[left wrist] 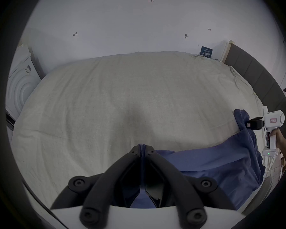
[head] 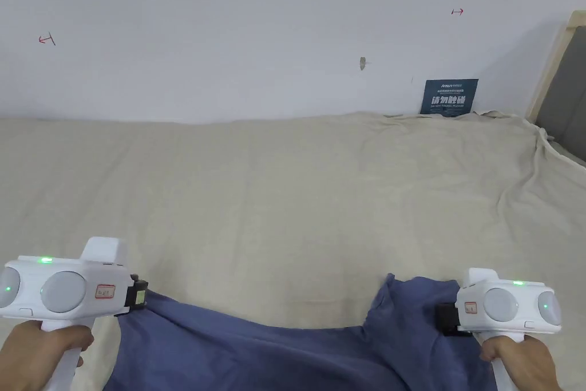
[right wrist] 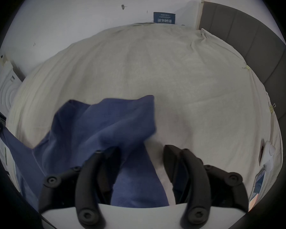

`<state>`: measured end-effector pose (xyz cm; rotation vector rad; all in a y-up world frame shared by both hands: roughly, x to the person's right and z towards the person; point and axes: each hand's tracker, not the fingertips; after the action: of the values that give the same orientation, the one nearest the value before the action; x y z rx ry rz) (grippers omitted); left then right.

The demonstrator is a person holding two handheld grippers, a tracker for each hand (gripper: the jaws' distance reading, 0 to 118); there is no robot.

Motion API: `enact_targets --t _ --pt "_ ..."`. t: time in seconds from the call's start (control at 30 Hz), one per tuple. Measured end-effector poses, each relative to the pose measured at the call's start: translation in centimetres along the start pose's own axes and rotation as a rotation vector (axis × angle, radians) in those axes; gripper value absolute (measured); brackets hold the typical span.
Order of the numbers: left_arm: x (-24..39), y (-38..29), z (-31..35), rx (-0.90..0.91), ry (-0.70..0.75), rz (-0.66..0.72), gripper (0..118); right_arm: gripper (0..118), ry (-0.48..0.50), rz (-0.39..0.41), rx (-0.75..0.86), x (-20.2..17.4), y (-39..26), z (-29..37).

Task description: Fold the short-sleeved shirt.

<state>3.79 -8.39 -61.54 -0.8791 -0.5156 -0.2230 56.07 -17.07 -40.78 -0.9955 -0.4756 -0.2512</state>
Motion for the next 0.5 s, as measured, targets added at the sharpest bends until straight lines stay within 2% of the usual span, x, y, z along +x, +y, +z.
enact_targets --t 0.03,0.07,0.13,0.17,0.23,0.3,0.43,0.5 --pt "0.0 -0.1 0.0 0.000 0.000 0.002 1 54 0.002 0.001 0.001 -0.1 -0.1 0.1" --pt "0.0 -0.1 0.0 0.000 0.000 0.003 1 43 0.005 0.001 0.000 -0.1 -0.2 0.2" --pt "0.0 -0.4 0.2 -0.002 0.002 0.009 1 2 -0.004 0.016 0.006 -0.2 -0.1 0.7" --pt "-0.1 -0.4 0.3 -0.002 0.001 0.011 1 2 -0.019 0.035 0.015 -0.2 -0.1 1.1" --pt "0.0 -0.6 0.5 -0.001 0.003 0.013 1 2 0.000 0.025 0.034 -0.9 -0.5 3.1" --pt "-0.6 -0.8 0.5 0.003 0.003 0.018 1 1 0.038 -0.002 0.069 -0.6 -0.4 4.9" --pt "-0.6 -1.0 1.4 0.015 0.004 0.028 1 1 0.092 0.016 0.143 0.2 -0.1 8.9" --pt "-0.7 -1.1 2.2 0.025 0.001 0.037 1 1 0.127 -0.006 0.193 0.4 -0.1 11.2"
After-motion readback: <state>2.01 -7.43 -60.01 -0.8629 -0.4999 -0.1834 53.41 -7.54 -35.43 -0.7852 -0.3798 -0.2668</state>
